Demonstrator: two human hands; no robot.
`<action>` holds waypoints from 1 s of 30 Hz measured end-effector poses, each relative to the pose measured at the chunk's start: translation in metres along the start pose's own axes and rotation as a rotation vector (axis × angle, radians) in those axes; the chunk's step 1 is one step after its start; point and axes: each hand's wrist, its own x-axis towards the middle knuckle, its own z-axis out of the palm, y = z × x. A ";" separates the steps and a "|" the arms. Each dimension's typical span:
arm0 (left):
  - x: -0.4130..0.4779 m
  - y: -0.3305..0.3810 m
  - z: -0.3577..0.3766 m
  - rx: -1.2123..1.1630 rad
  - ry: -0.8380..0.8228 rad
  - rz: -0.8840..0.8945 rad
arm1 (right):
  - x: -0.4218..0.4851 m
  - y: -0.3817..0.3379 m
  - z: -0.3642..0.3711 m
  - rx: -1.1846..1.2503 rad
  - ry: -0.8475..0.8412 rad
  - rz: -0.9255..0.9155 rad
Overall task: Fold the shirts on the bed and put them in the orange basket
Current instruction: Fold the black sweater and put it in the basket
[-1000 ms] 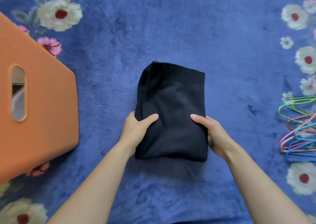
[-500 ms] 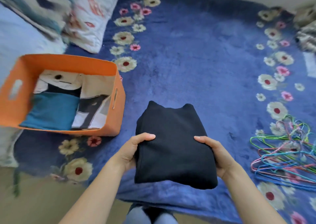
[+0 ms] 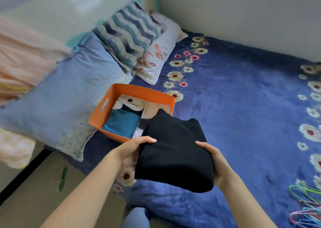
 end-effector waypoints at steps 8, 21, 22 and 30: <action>0.032 0.085 -0.117 -0.032 0.001 -0.018 | 0.092 -0.031 0.105 -0.014 0.041 0.034; 0.180 0.083 -0.189 0.203 0.110 -0.066 | 0.221 -0.028 0.137 -0.762 0.577 -0.144; 0.183 0.077 -0.187 0.221 0.128 -0.070 | 0.225 -0.024 0.140 -0.819 0.608 -0.142; 0.199 0.065 -0.183 0.161 0.249 0.006 | 0.221 -0.013 0.151 -1.470 0.818 -0.272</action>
